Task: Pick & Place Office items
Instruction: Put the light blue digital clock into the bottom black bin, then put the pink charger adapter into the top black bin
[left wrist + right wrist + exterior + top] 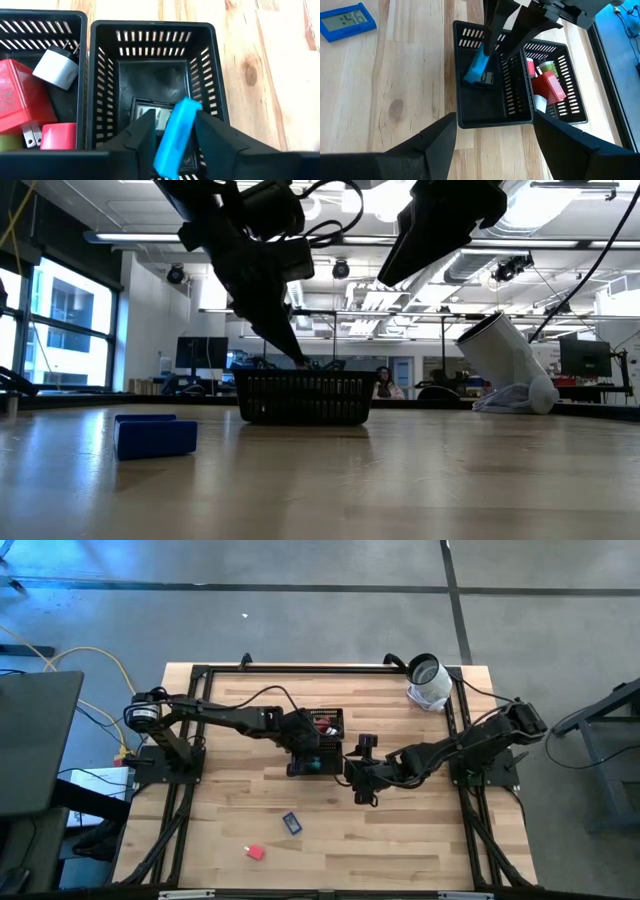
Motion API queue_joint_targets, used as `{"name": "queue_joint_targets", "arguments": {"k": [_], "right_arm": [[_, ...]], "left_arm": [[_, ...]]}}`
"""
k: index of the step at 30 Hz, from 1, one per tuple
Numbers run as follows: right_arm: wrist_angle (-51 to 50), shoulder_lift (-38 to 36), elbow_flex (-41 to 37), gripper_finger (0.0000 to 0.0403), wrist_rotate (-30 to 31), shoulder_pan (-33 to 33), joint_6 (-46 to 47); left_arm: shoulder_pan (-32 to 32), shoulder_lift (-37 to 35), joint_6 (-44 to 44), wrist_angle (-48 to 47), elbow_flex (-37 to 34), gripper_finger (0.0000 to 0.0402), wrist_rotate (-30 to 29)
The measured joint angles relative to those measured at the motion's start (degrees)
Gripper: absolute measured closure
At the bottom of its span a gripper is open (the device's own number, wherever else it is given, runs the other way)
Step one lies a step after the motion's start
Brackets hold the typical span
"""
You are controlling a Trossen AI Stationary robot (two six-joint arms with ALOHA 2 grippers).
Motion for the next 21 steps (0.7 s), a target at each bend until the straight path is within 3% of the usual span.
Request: {"name": "queue_joint_targets", "arguments": {"k": [8,14,21], "right_arm": [[0.00,0.00,0.00,0.0152,-0.02,0.00,0.00],[0.00,0.00,-0.02,0.0152,-0.28,0.00,0.00],[-0.01,0.00,-0.02,0.0152,-0.28,0.00,0.00]], "left_arm": [[-0.03,0.00,0.28,0.93,-0.01,0.0211,-1.54],[-1.08,-0.98,1.43,0.86,-0.01,0.0206,-7.65],[-4.64,-7.80,0.91,-4.24,0.01,0.0206,-12.05]]}}
